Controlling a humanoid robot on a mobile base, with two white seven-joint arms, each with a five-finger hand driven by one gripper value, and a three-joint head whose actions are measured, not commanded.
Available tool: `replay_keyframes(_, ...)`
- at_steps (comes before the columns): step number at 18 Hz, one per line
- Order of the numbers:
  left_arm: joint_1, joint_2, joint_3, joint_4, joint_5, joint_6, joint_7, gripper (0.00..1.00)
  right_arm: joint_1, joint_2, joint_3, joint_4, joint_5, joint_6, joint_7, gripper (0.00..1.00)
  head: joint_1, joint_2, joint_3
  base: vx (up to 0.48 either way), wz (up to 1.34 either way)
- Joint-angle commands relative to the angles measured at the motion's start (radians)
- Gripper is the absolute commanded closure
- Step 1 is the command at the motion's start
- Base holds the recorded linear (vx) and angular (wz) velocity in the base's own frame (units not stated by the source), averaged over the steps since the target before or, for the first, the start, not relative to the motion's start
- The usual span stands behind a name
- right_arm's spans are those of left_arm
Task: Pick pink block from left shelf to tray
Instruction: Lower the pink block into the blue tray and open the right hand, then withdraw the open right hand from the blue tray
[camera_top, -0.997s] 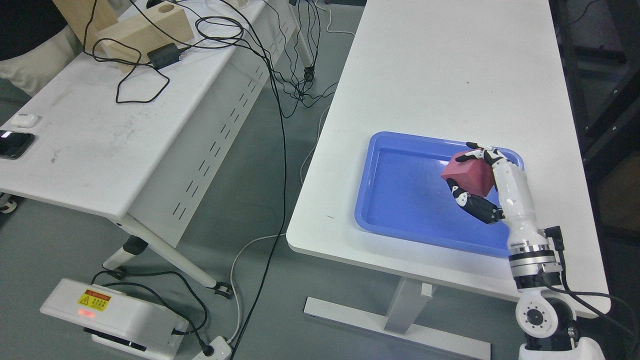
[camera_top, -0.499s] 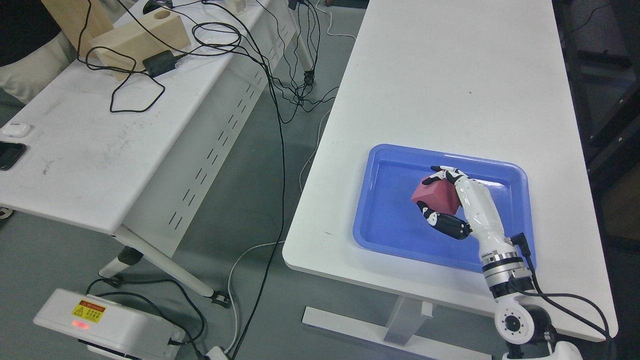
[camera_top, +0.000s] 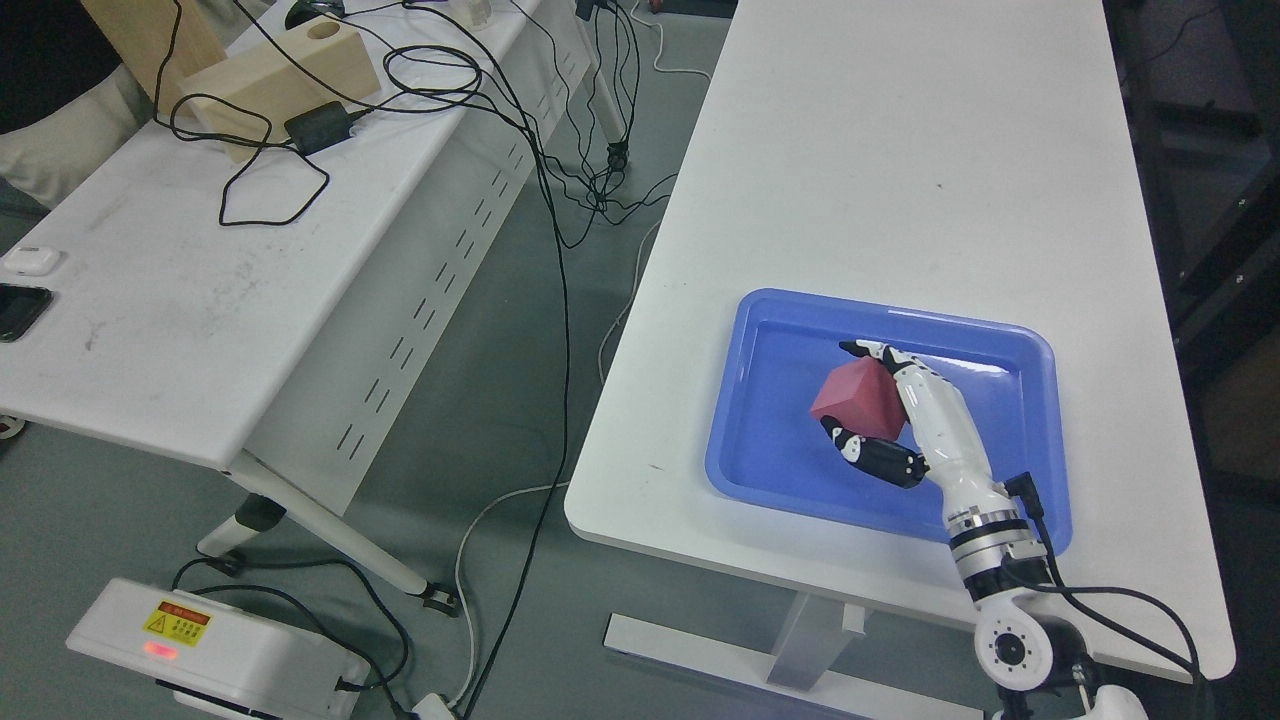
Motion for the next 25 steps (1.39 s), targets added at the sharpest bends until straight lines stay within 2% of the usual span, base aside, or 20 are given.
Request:
replay_keyframes(1,-0.012,0.017,0.000,0.000,-0.002,-0.001,0.001,0.00,-0.028,-0.017,0.016,0.001,-0.043,0.005,0.002,0.13,0.0000,0.000,0.000,0.000,0.00)
replay_keyframes(4,-0.011,0.017,0.000,0.000,-0.002,-0.001,0.001,0.00,-0.031,-0.017,0.015,-0.002,-0.079,0.022,0.001,0.02,0.0000,0.000,0.000,0.000,0.00)
replay_keyframes(6,-0.011,0.017,0.000,0.000,-0.002,-0.001,0.001,0.00,-0.031,-0.017,0.015,-0.005,-0.103,0.014,-0.016,0.01,0.0000,0.000,0.000,0.000,0.00)
replay_keyframes(8,-0.011,0.017,0.000,0.000,-0.002,-0.001,0.001,0.00,-0.033,-0.017,0.011,-0.009,-0.199,0.002,-0.044,0.01,0.0000,0.000,0.000,0.005,0.00)
replay_keyframes(13,-0.012,0.017,0.000,0.000,-0.002,-0.001,0.001,0.00,-0.033,-0.017,-0.076,-0.012,-0.379,0.008,-0.070,0.01,0.0000,0.000,0.000,0.002,0.00)
replay_keyframes(15,-0.012,0.017,0.000,0.000,-0.002,-0.001,0.001,0.00,-0.033,-0.017,-0.085,-0.010,-0.385,0.041,-0.059,0.01,0.0000,0.000,0.000,-0.016,0.00)
replay_keyframes(18,-0.011,0.017,0.000,0.000,-0.002,-0.001,0.001,0.00,-0.034,-0.017,-0.085,-0.012,-0.392,0.182,0.000,0.01,0.0000,0.000,0.000,-0.020,0.00)
replay_keyframes(25,-0.011,0.017,0.000,0.000,-0.002,-0.001,0.001,0.00,-0.036,-0.017,-0.134,-0.044,-0.442,0.192,0.010,0.00,0.0000,0.000,0.000,-0.008,0.00)
